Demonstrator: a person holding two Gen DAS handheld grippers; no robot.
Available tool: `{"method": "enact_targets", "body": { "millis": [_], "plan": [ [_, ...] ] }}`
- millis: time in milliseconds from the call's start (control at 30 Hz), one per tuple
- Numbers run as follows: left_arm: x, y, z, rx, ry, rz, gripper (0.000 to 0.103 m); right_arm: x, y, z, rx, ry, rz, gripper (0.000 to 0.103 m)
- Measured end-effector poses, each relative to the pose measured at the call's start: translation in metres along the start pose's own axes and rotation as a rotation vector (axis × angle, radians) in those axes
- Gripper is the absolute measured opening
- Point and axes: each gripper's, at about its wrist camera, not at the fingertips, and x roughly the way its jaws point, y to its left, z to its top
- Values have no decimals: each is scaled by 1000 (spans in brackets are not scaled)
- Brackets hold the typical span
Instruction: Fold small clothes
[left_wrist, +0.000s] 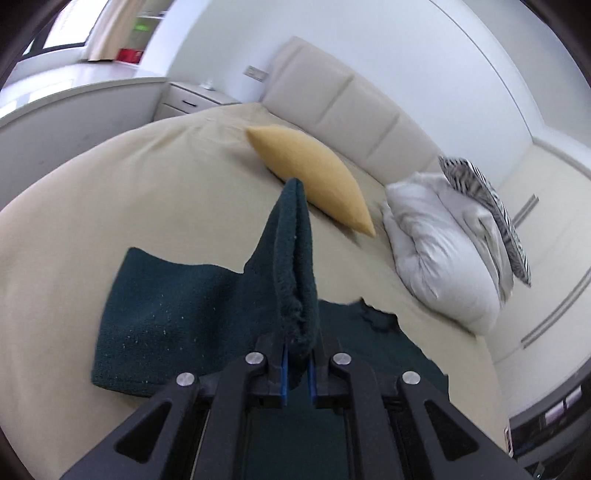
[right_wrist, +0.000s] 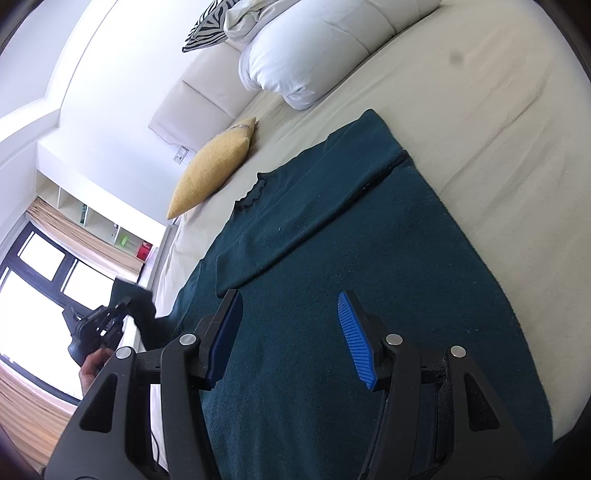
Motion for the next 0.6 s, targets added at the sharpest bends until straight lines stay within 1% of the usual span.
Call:
{"method": "enact_targets", "body": {
  "millis": [33, 100, 200, 267, 333, 367, 400, 467, 500, 533, 600],
  "plan": [
    [15, -21, -10, 40, 27, -10, 8, -2, -1, 1, 1, -4, 2, 53],
    [36, -51, -36, 101, 79, -25, 8, -5, -4, 2, 2, -12, 3, 53],
    [69, -82, -80, 171, 166, -39, 9, -5, -8, 3, 5, -8, 8, 53],
    [93, -95, -106, 227, 235, -11, 19, -1, -7, 5, -5, -1, -4, 53],
    [105, -94, -126, 249, 296, -2, 44, 6, -3, 6, -26, 11, -17, 53],
    [110, -93, -134, 255, 315, 0, 47, 12, 1, 7, -40, 25, -25, 53],
    [109, -93, -138, 263, 316, -9, 50, 18, 5, 8, -54, 42, -35, 53],
    [98, -90, -138, 274, 316, -30, 60, 35, 15, 10, -88, 81, -52, 53],
    [90, -89, -136, 272, 320, -43, 69, 42, 20, 10, -101, 94, -53, 53],
    [82, -87, -134, 273, 319, -53, 73, 52, 26, 11, -118, 114, -55, 53],
    [60, -80, -131, 286, 305, -92, 74, 70, 38, 13, -145, 148, -57, 53]
  ]
}}
